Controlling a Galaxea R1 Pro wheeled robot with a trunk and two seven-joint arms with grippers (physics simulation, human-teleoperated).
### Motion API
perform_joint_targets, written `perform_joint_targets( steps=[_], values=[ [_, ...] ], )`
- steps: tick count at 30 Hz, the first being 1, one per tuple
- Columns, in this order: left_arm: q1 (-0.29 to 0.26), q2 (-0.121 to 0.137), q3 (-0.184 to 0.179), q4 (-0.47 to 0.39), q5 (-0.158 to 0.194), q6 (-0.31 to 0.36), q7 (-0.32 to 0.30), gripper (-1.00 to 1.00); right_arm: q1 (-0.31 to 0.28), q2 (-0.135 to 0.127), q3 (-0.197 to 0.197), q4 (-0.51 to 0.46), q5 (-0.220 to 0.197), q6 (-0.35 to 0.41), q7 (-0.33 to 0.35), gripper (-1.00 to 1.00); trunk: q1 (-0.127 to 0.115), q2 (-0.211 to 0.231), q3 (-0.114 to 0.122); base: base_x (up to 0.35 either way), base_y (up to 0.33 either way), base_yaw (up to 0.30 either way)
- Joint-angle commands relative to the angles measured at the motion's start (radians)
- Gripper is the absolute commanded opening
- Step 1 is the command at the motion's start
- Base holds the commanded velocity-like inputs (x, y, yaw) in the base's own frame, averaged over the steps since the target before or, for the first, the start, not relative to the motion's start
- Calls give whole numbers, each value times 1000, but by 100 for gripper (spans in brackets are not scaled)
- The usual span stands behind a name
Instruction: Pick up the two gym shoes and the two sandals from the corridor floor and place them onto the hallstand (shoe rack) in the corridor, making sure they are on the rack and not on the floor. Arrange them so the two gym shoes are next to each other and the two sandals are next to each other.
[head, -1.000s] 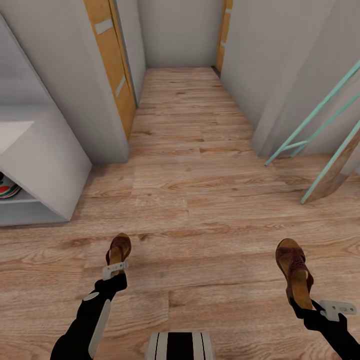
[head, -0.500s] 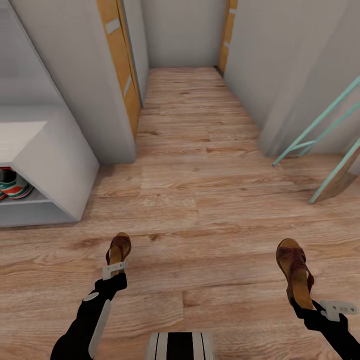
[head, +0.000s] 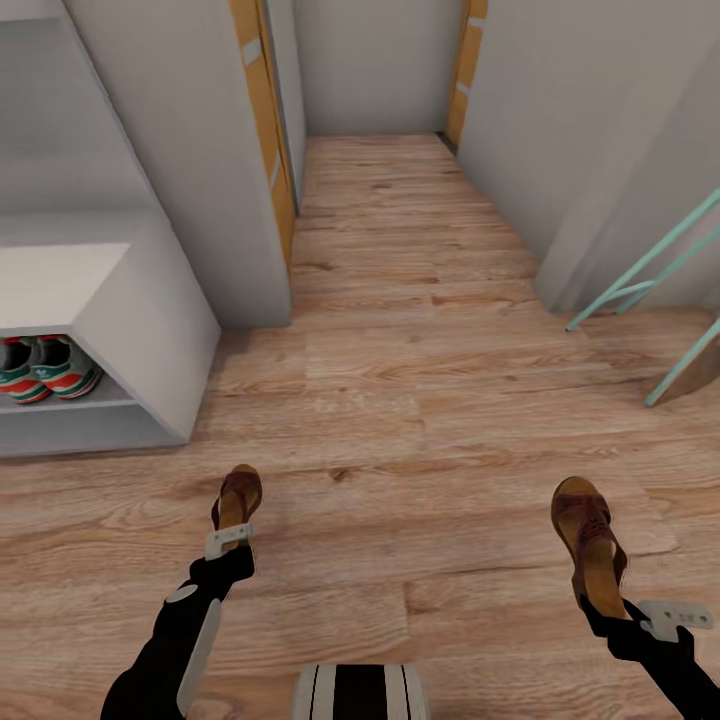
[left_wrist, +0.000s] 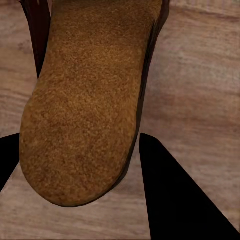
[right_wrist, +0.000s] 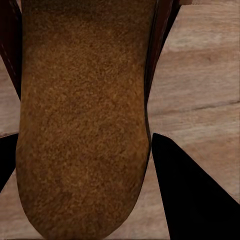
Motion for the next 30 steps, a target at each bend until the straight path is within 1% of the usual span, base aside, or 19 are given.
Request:
perform_joint_targets(
  steps=[1, 23, 30],
  values=[
    [0, 0, 0, 0, -4, 0, -3, -100, 0, 0, 0, 0, -4, 1, -1, -100, 0, 0, 0, 0, 277, 0],
    [0, 1, 6, -1, -4, 0, -3, -100, 0, 0, -1, -3, -4, 1, 0, -100, 0, 0, 0, 0, 277, 1],
    [0, 2, 5, -1, -4, 0, -3, -100, 0, 0, 0, -3, -4, 1, -1, -100, 0, 0, 0, 0, 277, 134]
  ],
)
